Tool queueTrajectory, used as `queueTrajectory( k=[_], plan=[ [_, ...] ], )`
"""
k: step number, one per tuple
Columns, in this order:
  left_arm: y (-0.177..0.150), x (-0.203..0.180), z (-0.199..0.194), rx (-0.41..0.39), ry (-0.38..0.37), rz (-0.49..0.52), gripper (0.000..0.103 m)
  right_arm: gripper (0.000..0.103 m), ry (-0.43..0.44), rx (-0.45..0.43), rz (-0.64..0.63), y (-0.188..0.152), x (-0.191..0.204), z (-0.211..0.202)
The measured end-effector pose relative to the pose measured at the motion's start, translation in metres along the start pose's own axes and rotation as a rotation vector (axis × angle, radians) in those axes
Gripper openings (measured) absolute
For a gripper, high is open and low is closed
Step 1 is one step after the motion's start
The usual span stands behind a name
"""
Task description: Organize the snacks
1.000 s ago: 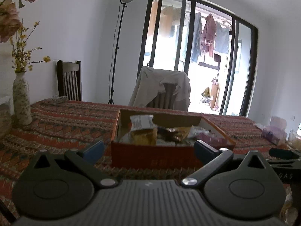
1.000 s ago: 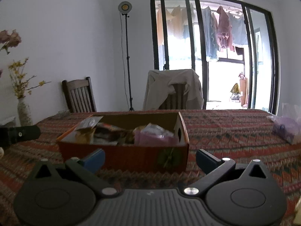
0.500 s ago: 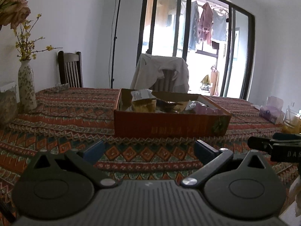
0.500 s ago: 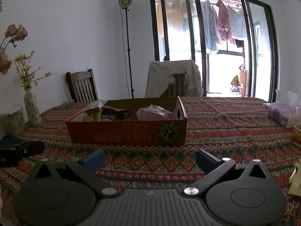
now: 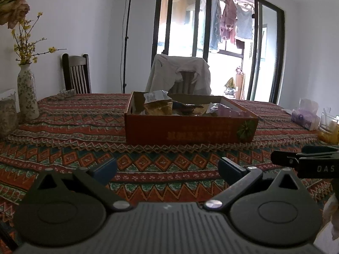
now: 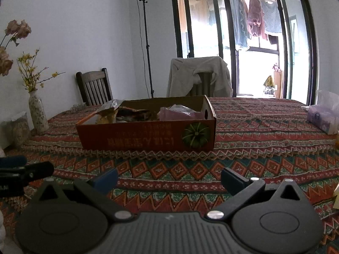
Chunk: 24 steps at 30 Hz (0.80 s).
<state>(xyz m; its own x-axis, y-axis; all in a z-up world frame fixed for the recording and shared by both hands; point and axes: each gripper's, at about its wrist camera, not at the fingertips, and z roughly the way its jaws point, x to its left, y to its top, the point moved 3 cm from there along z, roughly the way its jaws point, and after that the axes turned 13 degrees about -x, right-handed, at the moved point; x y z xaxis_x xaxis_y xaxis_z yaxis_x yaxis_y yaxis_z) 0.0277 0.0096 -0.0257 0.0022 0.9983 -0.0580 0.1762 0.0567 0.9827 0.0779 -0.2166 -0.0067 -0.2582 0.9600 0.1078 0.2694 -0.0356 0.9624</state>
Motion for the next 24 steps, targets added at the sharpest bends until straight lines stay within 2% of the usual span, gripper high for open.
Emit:
queueTrajectory(
  k=[24],
  plan=[
    [0.0009,-0.0019,0.0003,-0.004,-0.008,-0.002,0.103,0.103,0.005,0.009,-0.001,-0.0027,-0.0004,0.0016]
  ],
)
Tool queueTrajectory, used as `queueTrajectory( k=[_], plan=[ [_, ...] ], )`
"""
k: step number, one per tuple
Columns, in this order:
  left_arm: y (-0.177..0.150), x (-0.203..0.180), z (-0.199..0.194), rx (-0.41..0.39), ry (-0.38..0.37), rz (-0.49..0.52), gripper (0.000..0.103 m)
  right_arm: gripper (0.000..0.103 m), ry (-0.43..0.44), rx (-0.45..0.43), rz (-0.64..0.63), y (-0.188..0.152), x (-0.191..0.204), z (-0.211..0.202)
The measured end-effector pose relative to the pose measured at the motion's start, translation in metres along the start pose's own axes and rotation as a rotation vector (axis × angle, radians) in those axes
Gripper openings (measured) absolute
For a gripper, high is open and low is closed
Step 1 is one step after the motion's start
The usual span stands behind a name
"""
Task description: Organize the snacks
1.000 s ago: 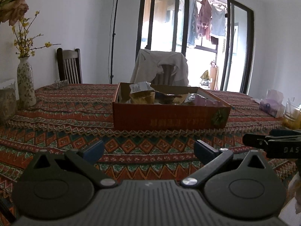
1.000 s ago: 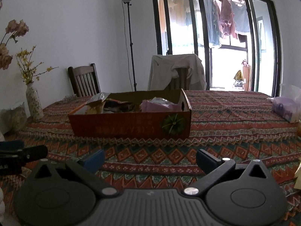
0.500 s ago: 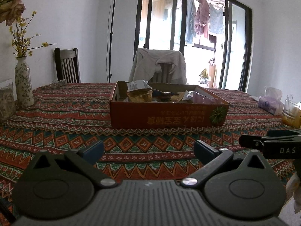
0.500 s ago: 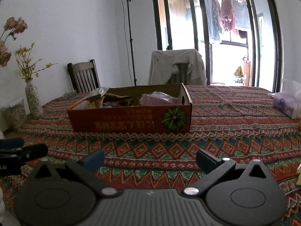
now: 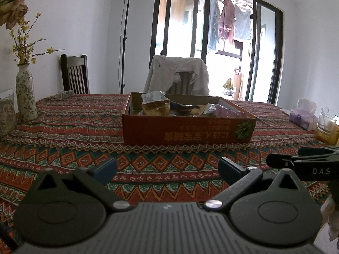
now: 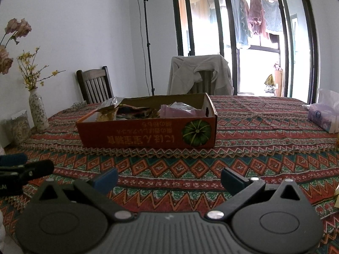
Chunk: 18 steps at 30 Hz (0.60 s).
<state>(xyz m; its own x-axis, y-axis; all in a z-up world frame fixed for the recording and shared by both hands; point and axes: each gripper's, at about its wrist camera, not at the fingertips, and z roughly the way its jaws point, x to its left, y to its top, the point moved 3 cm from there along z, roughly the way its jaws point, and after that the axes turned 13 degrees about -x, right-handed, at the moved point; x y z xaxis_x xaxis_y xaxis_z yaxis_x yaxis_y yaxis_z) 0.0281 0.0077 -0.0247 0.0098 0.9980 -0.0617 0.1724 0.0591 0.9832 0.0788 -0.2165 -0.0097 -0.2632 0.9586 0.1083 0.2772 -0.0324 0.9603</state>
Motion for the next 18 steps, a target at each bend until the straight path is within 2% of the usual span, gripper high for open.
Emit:
queueTrajectory(
  k=[18],
  plan=[
    [-0.0004,-0.0009,-0.0006,-0.002,-0.009,0.003,0.103,0.103,0.000,0.001,-0.001,0.0001,0.0005,-0.0001]
  ],
)
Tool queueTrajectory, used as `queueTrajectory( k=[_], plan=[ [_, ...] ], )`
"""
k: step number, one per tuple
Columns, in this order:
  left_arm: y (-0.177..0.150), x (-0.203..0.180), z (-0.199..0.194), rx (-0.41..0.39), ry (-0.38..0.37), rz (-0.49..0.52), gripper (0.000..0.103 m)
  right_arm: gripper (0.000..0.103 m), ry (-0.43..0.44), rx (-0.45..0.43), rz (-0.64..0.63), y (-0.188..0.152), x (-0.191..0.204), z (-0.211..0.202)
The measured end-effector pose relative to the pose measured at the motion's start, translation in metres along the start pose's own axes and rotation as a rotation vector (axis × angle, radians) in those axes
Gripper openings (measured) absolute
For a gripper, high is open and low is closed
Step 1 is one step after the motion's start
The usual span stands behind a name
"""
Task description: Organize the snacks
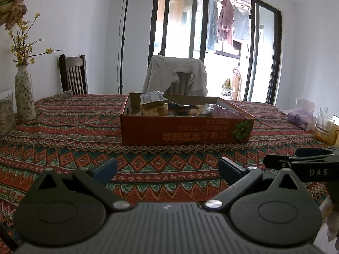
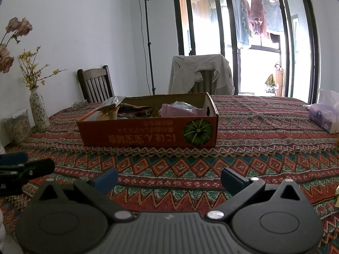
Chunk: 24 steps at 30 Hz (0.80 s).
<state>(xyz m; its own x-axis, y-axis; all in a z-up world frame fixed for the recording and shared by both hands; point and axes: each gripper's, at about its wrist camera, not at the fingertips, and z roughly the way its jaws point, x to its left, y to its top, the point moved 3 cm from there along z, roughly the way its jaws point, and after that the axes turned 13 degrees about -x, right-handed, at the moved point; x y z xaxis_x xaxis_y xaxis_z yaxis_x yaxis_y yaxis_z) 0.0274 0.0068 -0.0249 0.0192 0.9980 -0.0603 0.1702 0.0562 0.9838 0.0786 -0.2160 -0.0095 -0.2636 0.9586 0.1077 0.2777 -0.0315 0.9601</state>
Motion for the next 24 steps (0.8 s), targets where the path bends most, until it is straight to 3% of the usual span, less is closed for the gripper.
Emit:
queueTrajectory(
  k=[24],
  plan=[
    [-0.0019,0.0019,-0.0010,-0.010,-0.007,-0.014,0.103,0.103,0.000,0.008,-0.004,-0.0060,0.0029,-0.0012]
  ],
)
